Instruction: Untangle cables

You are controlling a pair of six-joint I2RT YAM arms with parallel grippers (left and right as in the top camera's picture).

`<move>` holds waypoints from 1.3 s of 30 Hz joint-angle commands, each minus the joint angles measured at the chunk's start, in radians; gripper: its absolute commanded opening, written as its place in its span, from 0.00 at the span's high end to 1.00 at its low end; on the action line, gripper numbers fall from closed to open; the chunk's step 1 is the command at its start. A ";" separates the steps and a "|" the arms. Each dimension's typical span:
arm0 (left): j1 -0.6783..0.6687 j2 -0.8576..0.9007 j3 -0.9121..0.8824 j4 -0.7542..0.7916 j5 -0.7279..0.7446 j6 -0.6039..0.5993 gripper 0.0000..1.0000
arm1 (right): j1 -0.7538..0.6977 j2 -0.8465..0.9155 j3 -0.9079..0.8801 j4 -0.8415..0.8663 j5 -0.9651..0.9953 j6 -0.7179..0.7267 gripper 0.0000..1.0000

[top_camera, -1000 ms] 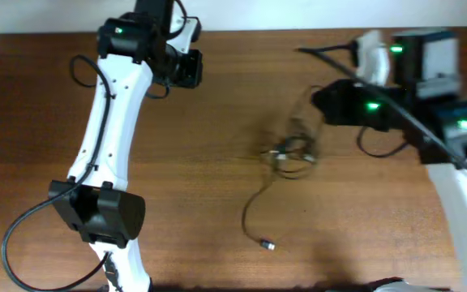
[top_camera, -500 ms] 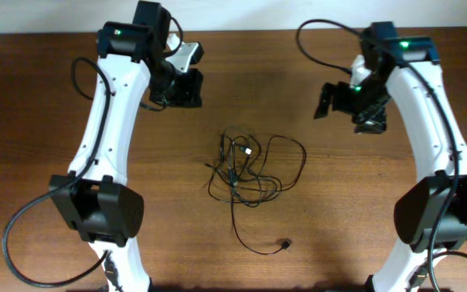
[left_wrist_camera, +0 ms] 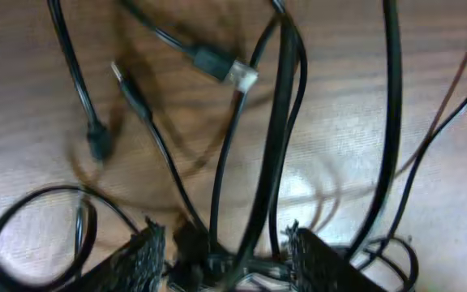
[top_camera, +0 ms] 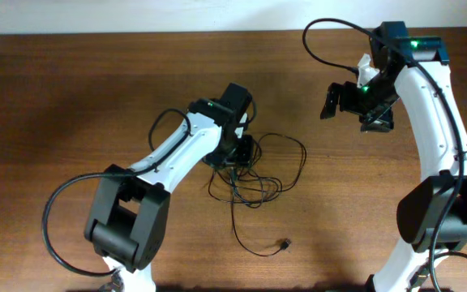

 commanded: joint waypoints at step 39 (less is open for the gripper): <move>0.351 -0.213 0.331 0.078 0.602 0.033 0.97 | 0.351 0.172 -0.021 0.410 -0.246 0.385 0.33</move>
